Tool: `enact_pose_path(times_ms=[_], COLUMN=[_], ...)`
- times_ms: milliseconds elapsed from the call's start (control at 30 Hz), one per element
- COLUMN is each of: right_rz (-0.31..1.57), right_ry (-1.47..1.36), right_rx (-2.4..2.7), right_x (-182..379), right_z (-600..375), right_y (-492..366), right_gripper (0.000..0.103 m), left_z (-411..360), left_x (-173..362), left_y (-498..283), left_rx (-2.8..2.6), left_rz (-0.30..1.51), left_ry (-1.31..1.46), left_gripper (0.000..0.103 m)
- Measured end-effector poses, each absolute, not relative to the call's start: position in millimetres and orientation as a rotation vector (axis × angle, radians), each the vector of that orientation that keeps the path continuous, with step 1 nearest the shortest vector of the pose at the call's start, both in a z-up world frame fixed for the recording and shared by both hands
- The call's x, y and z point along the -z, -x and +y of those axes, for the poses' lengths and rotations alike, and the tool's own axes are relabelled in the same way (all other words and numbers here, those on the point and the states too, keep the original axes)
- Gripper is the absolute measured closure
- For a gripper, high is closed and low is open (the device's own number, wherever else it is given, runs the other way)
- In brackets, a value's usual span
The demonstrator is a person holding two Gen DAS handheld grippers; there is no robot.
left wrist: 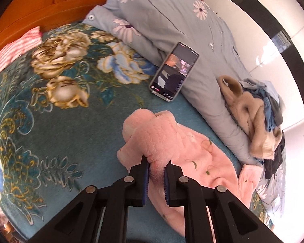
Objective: Fold clothes
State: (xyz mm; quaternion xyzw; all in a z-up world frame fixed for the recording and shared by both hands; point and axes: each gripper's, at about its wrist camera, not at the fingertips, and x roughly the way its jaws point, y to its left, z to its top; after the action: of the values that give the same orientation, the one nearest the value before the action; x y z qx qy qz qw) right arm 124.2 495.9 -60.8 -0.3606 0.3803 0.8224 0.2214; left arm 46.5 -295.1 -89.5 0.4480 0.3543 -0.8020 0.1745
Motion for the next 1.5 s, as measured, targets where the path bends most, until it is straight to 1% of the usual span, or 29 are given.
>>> enact_pose_path(times_ms=[233, 300, 367, 433, 467, 500, 567, 600, 633, 733, 767, 800, 833, 933, 1000, 1100, 1200, 1333, 1500], right_rz=[1.127, 1.138, 1.122, 1.057, 1.024, 0.998, 0.929, 0.885, 0.842, 0.675, 0.623, 0.611, 0.599, 0.563, 0.538, 0.502, 0.409, 0.232, 0.084], right_ry=[1.115, 1.147, 1.177, 1.211, 1.231, 1.252, 1.294, 1.312, 1.32, 1.328, 1.329, 1.33, 1.333, 1.403, 1.494, 1.655, 1.797, 1.908, 1.955], right_rx=[-2.059, -2.033, -2.026, -2.035, -2.037, -2.035, -2.015, -1.999, -1.984, -1.97, -1.985, -2.026, -2.07, -2.255, -2.392, -2.567, -2.675, -2.708, -2.634], right_x=[123.5, 133.8, 137.7, 133.5, 131.0, 128.2, 121.5, 116.7, 111.8, 93.1, 87.0, 83.0, 79.3, 81.8, 92.8, 115.7, 142.9, 176.5, 208.9], right_z=[510.6, 508.0, 503.6, 498.8, 497.0, 496.5, 496.9, 497.6, 499.3, 498.7, 495.9, 490.2, 483.5, 434.9, 383.5, 292.4, 203.6, 117.1, 76.4], right_y=[-160.6, -161.3, -159.4, -156.1, -154.3, -152.8, -150.3, -149.7, -148.9, -137.7, -129.1, -113.7, -97.1, -19.1, 40.1, 119.1, 177.7, 230.4, 261.4], right_gripper=[0.101, 0.1, 0.099, 0.099, 0.099, 0.096, 0.087, 0.079, 0.075, 0.074, 0.074, 0.074, 0.073, 0.066, 0.066, 0.066, 0.062, 0.056, 0.054], left_z=[-304.0, -304.8, -304.6, -306.2, -307.1, -308.9, -314.0, -317.3, -320.6, -331.1, -334.4, -337.0, -339.3, -340.1, -338.3, -338.1, -338.5, -338.9, -333.1], left_x=[121.0, 123.9, 124.7, 125.0, 125.2, 125.5, 125.2, 124.2, 123.2, 116.9, 114.8, 114.7, 115.9, 128.2, 141.2, 163.5, 186.1, 204.3, 212.1], left_y=[-55.1, -55.4, -54.5, -55.0, -55.3, -55.9, -58.1, -59.9, -61.7, -58.6, -55.4, -48.1, -38.3, 0.6, 28.2, 59.1, 82.6, 94.3, 100.3], left_rx=[2.183, 2.181, 2.192, 2.198, 2.2, 2.196, 2.183, 2.181, 2.179, 2.188, 2.193, 2.2, 2.208, 2.217, 2.207, 2.155, 2.092, 2.046, 2.048], left_rz=[1.036, 1.036, 1.014, 1.006, 1.004, 1.003, 0.994, 0.978, 0.962, 0.842, 0.796, 0.779, 0.778, 0.807, 0.822, 0.831, 0.832, 0.873, 0.856], left_ry=[-1.362, -1.382, -1.406, -1.425, -1.435, -1.45, -1.479, -1.49, -1.501, -1.501, -1.498, -1.497, -1.497, -1.52, -1.562, -1.634, -1.688, -1.729, -1.742], left_gripper=[0.089, 0.086, 0.085, 0.083, 0.079, 0.076, 0.063, 0.059, 0.054, 0.051, 0.049, 0.048, 0.046, 0.045, 0.042, 0.041, 0.041, 0.04, 0.033])
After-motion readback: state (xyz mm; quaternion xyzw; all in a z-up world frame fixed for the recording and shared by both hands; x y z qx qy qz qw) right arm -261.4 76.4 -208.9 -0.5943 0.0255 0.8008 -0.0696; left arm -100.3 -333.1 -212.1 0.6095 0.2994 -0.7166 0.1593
